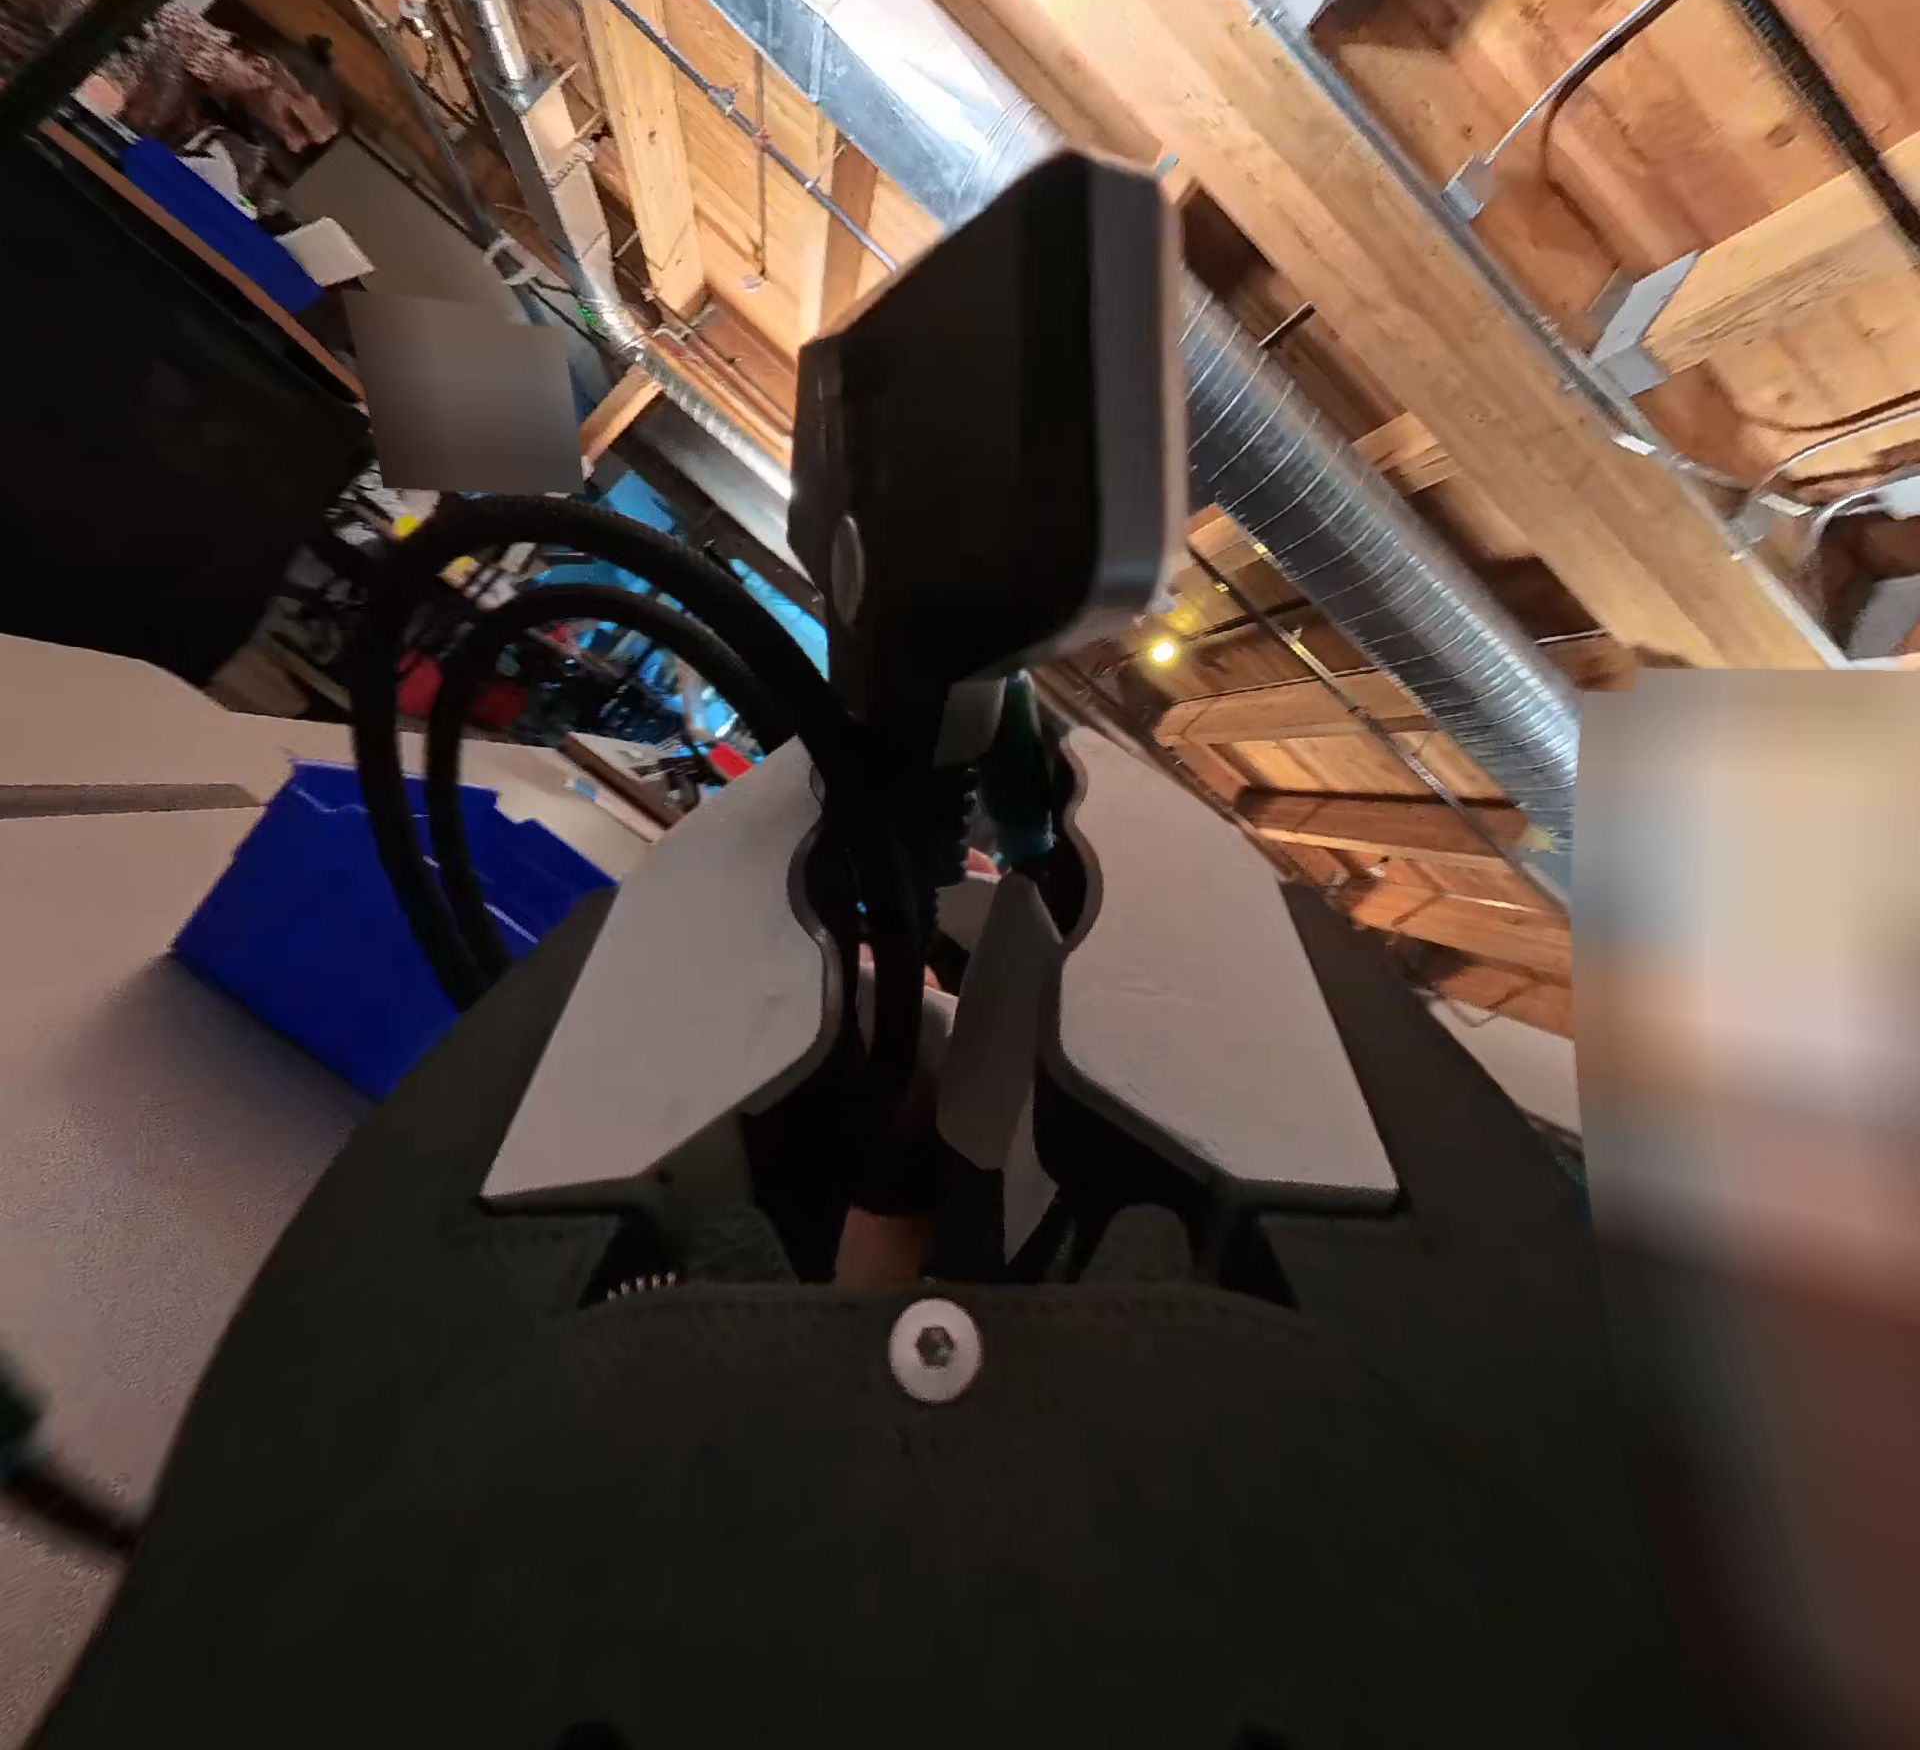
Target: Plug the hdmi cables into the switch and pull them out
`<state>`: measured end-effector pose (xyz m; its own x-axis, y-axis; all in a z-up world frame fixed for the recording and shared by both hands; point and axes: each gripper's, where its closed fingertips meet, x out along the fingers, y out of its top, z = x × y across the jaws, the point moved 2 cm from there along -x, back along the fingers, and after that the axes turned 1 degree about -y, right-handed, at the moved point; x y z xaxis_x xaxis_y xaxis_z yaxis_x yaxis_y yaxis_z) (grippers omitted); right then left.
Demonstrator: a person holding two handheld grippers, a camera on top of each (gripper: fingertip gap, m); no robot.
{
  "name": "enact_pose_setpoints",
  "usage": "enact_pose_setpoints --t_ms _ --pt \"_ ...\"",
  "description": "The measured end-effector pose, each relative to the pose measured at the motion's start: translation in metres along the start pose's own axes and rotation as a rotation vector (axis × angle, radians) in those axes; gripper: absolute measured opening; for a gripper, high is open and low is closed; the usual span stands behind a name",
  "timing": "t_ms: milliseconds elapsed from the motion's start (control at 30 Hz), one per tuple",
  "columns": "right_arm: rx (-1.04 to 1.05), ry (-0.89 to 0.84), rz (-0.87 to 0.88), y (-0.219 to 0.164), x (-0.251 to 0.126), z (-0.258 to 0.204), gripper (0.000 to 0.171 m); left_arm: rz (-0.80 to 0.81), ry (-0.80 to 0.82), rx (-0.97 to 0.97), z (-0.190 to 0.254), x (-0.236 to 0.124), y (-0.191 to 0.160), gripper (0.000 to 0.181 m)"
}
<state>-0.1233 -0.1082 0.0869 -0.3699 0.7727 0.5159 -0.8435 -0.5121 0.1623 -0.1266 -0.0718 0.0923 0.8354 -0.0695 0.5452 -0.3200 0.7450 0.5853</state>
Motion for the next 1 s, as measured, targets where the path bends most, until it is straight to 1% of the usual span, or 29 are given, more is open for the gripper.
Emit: enact_pose_setpoints --t_ms 33,100,167,300,367,433,500,567,700,767,800,833,900,933,967,1000 --pt "0.011 0.003 0.006 0.001 0.0 0.001 0.007 0.012 -0.017 -0.017 0.001 -0.001 0.001 0.034" --pt "0.055 0.007 0.007 0.0 -0.001 0.003 0.007 0.035 -0.043 -0.044 0.001 -0.004 0.006 0.031" --pt "0.181 0.027 0.001 -0.002 0.0 0.006 0.008 0.05 -0.057 -0.041 0.003 -0.007 0.01 0.026" --pt "0.35 0.041 0.037 0.001 -0.001 0.012 0.008 0.024 -0.07 -0.018 0.008 -0.008 0.013 0.024" --pt "0.424 0.043 0.049 0.0 -0.002 0.017 0.007 0.015 -0.055 0.029 0.01 -0.008 0.014 0.024" --pt "0.426 0.032 0.051 -0.002 -0.002 0.025 0.007 -0.001 -0.046 0.094 0.014 -0.008 0.016 0.024" --pt "0.45 0.014 0.061 -0.005 -0.003 0.038 0.007 -0.037 -0.022 0.2 0.018 -0.01 0.017 0.024" --pt "0.5 0.017 0.059 -0.01 -0.003 0.05 0.007 -0.082 -0.033 0.341 0.029 -0.011 0.017 0.024" --pt "0.528 0.013 0.161 -0.002 -0.01 0.078 0.007 -0.181 -0.072 0.604 0.056 -0.011 0.012 0.024" --pt "0.518 0.094 0.271 0.015 -0.017 0.085 0.006 -0.251 -0.033 0.771 0.061 -0.011 0.008 0.024" --pt "0.517 0.101 0.289 0.018 -0.02 0.092 0.006 -0.285 -0.018 0.844 0.063 -0.012 0.005 0.024" --pt "0.522 0.148 0.315 0.022 -0.021 0.096 0.006 -0.312 -0.004 0.908 0.065 -0.013 0.003 0.024" --pt "0.55 0.238 0.298 0.022 -0.022 0.104 0.006 -0.329 0.042 1.021 0.067 -0.013 0.003 0.024" --pt "0.566 0.285 0.291 0.022 -0.024 0.108 0.066 -0.33 0.059 1.074 0.068 -0.013 0.003 0.024" --pt "0.576 0.343 0.325 0.026 -0.029 0.112 0.123 -0.34 0.077 1.134 0.068 -0.014 0.002 0.024" --pt "0.573 0.395 0.373 0.031 -0.037 0.116 0.136 -0.357 0.104 1.197 0.067 -0.014 0.0 0.024"
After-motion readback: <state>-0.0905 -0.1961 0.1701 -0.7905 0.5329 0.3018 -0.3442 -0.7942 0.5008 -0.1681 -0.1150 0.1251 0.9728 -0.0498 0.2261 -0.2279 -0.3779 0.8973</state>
